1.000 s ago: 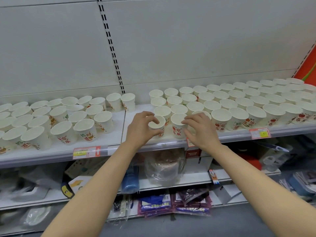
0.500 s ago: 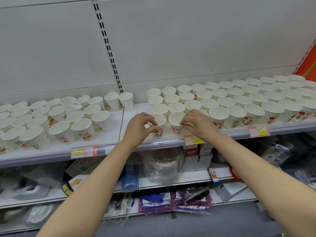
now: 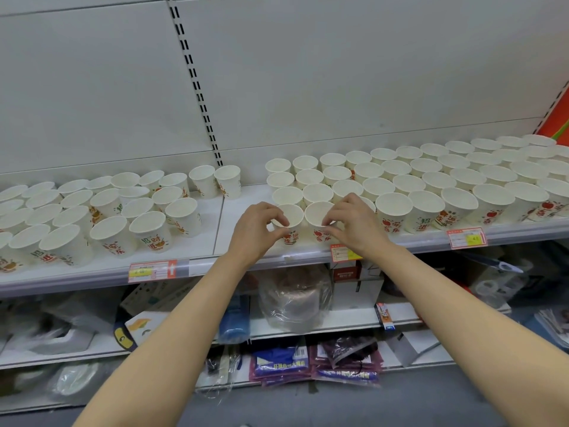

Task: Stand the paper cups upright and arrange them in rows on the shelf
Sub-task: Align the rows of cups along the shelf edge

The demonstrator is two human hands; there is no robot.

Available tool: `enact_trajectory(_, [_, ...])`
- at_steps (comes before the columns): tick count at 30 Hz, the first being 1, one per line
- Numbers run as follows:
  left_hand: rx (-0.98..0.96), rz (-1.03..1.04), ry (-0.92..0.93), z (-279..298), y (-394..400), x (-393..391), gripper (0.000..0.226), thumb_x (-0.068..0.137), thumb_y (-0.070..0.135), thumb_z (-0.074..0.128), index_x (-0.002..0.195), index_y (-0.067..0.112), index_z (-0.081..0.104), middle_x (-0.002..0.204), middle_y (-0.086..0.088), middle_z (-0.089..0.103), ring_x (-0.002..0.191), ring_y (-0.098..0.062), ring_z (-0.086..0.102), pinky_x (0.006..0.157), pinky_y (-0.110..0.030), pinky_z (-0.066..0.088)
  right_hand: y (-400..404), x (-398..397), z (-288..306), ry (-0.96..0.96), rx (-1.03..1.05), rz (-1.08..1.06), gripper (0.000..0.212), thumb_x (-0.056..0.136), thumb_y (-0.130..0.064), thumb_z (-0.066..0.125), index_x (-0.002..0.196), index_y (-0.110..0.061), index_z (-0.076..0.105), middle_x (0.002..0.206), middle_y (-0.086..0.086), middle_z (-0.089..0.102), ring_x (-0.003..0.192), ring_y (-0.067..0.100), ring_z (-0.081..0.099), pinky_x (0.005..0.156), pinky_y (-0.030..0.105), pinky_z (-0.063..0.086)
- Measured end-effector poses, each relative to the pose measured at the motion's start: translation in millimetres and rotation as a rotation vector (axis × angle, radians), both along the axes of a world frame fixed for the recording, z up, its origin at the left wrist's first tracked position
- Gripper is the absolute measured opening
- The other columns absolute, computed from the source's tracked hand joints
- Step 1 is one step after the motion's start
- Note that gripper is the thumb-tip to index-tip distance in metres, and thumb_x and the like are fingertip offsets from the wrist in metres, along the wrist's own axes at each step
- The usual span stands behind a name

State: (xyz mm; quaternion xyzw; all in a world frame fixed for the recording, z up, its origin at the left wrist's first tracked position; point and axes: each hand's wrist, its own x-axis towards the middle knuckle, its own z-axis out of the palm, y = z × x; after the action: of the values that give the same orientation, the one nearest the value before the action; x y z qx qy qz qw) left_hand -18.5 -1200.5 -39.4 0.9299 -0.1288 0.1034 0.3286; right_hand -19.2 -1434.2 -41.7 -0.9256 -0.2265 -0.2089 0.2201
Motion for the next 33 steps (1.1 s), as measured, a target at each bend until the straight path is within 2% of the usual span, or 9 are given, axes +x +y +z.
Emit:
enact_trajectory(3, [0.007,0.005,0.009,-2,0,0,0.009,0.079,0.029,0.079,0.082,0.031,0.071,0.109,0.009,0.064,0.1,-0.01,0.055,0.091,-0.037,0.052,0,-1,0,-0.009,0.01,0.007,0.018,0.072,-0.029,0.08,0.086,-0.019,0.074,0.085,-0.007,0.068,0.09,0.02,0.049,0.066,0.033,0.043])
enact_trajectory(6, [0.003,0.011,0.009,-2,-2,0,0.007,0.079,0.027,0.079,0.082,0.028,0.072,0.109,0.008,0.065,0.1,-0.011,0.056,0.092,-0.037,0.052,6,-3,-3,-0.02,0.034,0.02,0.014,0.073,-0.025,0.079,0.083,-0.017,0.073,0.084,-0.007,0.068,0.09,0.02,0.05,0.061,0.027,0.035])
enact_trajectory(11, [0.012,0.015,0.001,-1,2,1,0.007,0.079,0.028,0.079,0.083,0.027,0.073,0.109,0.008,0.065,0.099,-0.01,0.056,0.092,-0.036,0.053,8,-3,-6,-0.002,0.063,0.005,0.009,0.076,-0.023,0.077,0.079,-0.017,0.072,0.081,-0.007,0.068,0.09,0.018,0.05,0.061,0.032,0.044])
enact_trajectory(16, [0.044,0.003,-0.026,-1,5,2,0.012,0.078,0.031,0.079,0.086,0.032,0.071,0.108,0.009,0.065,0.099,-0.009,0.054,0.089,-0.034,0.053,6,-4,-3,-0.067,0.043,-0.012,0.012,0.076,-0.026,0.077,0.081,-0.017,0.072,0.08,-0.007,0.069,0.086,0.018,0.051,0.063,0.025,0.034])
enact_trajectory(22, [0.169,-0.047,-0.06,4,5,0,0.017,0.082,0.04,0.074,0.097,0.033,0.07,0.115,0.012,0.064,0.108,-0.01,0.051,0.089,-0.029,0.045,9,-1,-10,-0.163,0.04,-0.042,0.016,0.073,-0.028,0.08,0.081,-0.017,0.071,0.078,-0.005,0.069,0.079,0.023,0.054,0.067,0.033,0.044])
enact_trajectory(27, [0.219,-0.042,-0.09,10,27,1,0.025,0.087,0.045,0.067,0.109,0.035,0.067,0.122,0.014,0.06,0.112,-0.008,0.05,0.089,-0.027,0.044,28,6,-4,-0.281,0.071,-0.06,0.009,0.078,-0.026,0.076,0.078,-0.019,0.071,0.077,-0.006,0.068,0.078,0.022,0.052,0.067,0.033,0.039])
enact_trajectory(33, [0.249,0.099,-0.129,27,87,32,0.021,0.088,0.041,0.066,0.107,0.034,0.068,0.115,0.012,0.063,0.107,-0.01,0.055,0.081,-0.031,0.048,71,39,10,-0.363,0.085,-0.029,0.008,0.08,-0.025,0.071,0.074,-0.018,0.069,0.074,-0.006,0.066,0.076,0.023,0.052,0.068,0.035,0.038])
